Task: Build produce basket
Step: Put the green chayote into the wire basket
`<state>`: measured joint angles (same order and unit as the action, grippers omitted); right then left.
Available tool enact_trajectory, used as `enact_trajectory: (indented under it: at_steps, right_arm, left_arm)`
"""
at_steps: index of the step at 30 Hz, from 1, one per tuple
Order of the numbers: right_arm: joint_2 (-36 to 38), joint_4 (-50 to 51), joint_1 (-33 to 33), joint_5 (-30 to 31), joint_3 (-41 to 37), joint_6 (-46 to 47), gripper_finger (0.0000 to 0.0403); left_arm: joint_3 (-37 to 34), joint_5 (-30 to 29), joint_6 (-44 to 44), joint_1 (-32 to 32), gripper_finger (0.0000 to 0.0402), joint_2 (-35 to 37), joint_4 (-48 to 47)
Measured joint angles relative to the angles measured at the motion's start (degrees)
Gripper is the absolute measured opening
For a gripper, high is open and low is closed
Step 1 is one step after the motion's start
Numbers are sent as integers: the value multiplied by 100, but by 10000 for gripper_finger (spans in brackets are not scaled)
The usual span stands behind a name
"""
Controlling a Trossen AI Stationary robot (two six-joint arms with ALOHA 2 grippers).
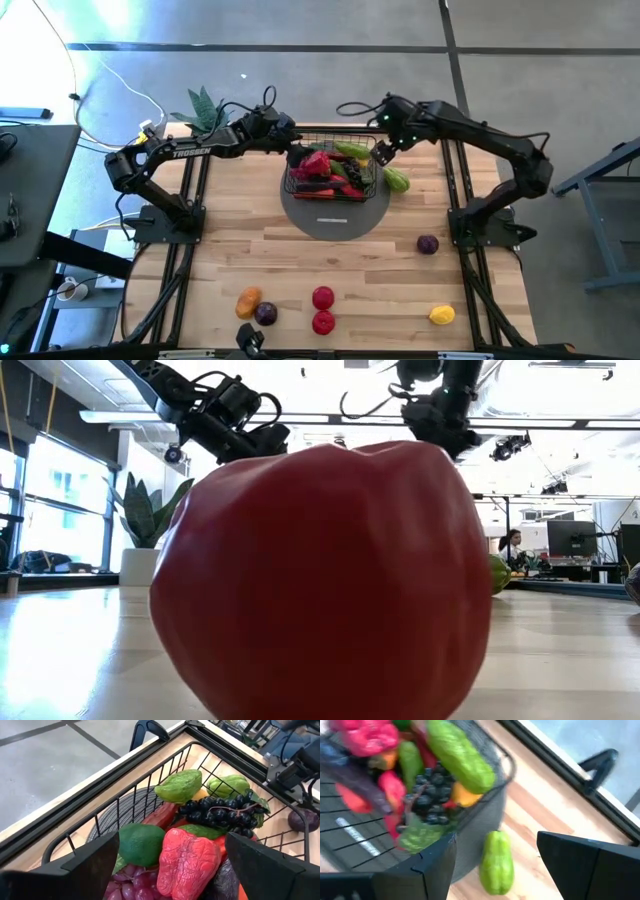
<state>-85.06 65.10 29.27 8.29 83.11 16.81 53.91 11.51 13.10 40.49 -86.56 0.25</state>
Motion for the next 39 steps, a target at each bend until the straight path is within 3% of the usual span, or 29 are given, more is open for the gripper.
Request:
enact_trajectory:
  at_steps: [11,16,24,39]
  right_arm:
    - [31,135,766,-541,-101,-353,259]
    - [31,55,986,-613,-594,-535,259]
    - [28,-806,1288,-1204,-1725,-830,259]
    - [28,-1978,1360,-1558,-2638,-928,259]
  left_arm:
    - [0,2,-131,0,353,0,2]
    - [0,1,-131,0,353,0,2]
    - [0,-7,-131,0,353,0,2]
    - [0,-11,-129,0,353,0,2]
